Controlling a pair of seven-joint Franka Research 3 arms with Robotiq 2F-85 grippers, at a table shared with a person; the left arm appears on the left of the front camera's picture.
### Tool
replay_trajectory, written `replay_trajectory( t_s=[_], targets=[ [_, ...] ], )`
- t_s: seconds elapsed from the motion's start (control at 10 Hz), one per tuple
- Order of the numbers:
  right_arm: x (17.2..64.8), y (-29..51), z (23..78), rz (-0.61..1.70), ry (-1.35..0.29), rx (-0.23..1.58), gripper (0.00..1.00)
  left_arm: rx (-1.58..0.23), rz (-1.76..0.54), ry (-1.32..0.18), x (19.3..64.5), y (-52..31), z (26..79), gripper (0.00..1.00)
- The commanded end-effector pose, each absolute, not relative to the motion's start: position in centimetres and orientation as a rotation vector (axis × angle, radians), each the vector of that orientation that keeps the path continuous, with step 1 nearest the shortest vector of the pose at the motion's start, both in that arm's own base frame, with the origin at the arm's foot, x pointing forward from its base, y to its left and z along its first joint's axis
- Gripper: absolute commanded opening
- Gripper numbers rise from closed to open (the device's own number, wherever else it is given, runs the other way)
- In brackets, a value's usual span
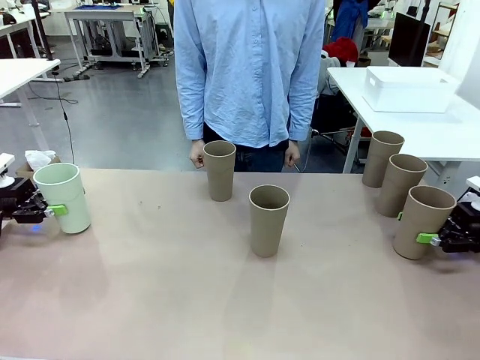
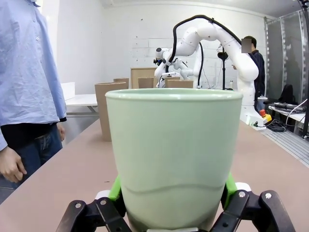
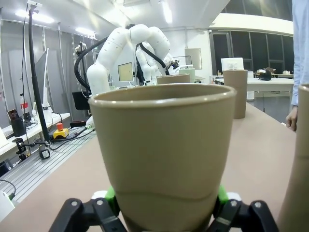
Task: Stack the cups and store them in the basket.
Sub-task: Pick up two Reusable plastic cups , one in each hand.
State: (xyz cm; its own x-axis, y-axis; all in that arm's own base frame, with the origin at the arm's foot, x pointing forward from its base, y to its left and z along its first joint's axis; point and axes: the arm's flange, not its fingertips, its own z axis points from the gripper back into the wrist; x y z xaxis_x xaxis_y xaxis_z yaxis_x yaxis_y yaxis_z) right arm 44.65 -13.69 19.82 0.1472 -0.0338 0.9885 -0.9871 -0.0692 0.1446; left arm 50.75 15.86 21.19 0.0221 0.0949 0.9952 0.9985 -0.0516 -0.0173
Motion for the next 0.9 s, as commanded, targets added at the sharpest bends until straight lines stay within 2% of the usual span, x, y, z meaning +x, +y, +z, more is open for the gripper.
replay_trajectory(
  t_s=[0.0, 0.1, 0.5, 0.8],
  targets=[
    [44.6, -13.5, 19.8, 1.136, -1.087, 1.355, 0.55, -1.320, -1.189, -1.234, 50.8, 15.7, 21.2, 0.57],
    [44.7, -13.7, 19.8, 1.129, -1.096, 1.352, 0.84, -1.327, -1.185, -1.240, 50.8, 15.9, 21.2, 0.87],
    [40.2, -8.1, 25.2, 1.085, -1.219, 1.298, 0.84, -1.284, -1.158, -1.413, 46.3, 13.4, 28.3, 0.87],
    [36.9, -4.3, 28.5, 1.041, -1.308, 1.257, 0.84, -1.314, -1.137, -1.471, 44.1, 10.7, 30.9, 0.87]
  ],
)
